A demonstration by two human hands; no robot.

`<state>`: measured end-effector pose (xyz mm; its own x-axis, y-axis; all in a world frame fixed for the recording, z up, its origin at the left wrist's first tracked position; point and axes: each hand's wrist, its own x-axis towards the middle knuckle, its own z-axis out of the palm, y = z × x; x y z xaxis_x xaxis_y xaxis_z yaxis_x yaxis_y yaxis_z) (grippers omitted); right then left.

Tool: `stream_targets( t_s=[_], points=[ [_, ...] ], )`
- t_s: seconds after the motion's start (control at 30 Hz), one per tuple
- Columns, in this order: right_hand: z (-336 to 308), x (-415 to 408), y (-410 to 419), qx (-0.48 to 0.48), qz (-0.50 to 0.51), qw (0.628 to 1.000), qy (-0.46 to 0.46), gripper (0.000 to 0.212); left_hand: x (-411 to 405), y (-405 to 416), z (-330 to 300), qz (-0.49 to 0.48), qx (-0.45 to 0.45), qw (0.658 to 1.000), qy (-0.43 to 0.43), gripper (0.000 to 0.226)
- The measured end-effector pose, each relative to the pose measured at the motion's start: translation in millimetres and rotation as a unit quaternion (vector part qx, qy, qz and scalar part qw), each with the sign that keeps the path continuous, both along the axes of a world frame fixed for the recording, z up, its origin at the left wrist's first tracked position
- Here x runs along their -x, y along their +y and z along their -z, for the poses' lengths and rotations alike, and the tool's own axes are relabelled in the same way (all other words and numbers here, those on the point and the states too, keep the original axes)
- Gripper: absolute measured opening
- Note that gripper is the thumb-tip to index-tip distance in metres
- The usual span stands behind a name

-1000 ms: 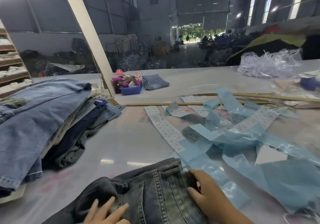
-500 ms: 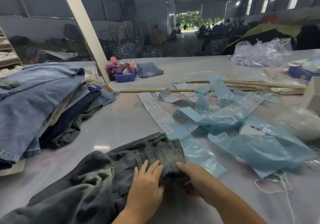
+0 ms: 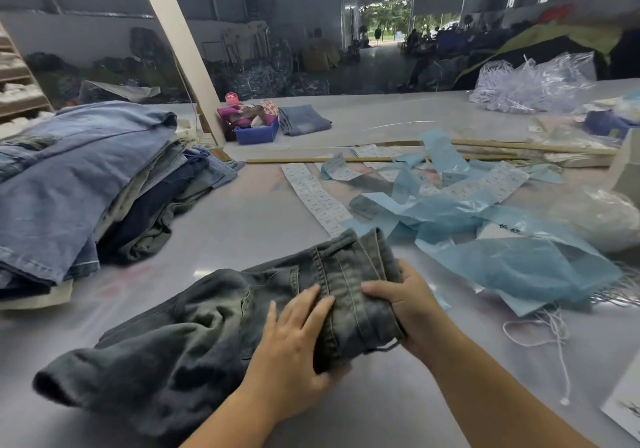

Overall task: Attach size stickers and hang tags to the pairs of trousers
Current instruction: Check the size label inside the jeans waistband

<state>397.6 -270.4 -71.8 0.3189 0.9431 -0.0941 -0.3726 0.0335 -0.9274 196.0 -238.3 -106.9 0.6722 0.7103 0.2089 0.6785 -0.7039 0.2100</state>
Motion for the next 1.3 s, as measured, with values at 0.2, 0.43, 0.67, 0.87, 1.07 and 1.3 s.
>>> stream_targets(
  t_s=[0.2, 0.43, 0.67, 0.87, 1.07, 1.3],
  points=[
    [25, -10, -19, 0.072, 0.03, 0.996, -0.034, 0.02, 1, 3, 13, 0.086, 0.014, 0.992, 0.094, 0.083],
    [45, -14, -45, 0.15, 0.068, 0.979, -0.118, 0.013, 0, 0, 6, 0.068, 0.093, 0.991, -0.064, 0.062],
    [20, 0, -55, 0.045, 0.042, 0.997, -0.054, 0.021, -58, -21, -33, -0.103, 0.212, 0.958, -0.161, 0.058],
    [18, 5, -54, 0.051, 0.021, 0.992, -0.109, 0.027, -59, -5, -39, -0.151, 0.377, 0.886, -0.224, 0.03],
    [31, 5, -51, 0.14, 0.077, 0.969, -0.189, 0.042, -29, -4, -11, -0.116, 0.538, 0.717, -0.429, 0.013],
    [26, 18, -56, -0.022, 0.207, 0.792, -0.574, 0.021, -16, -2, 11, -0.143, 0.564, 0.619, -0.528, 0.013]
  ],
)
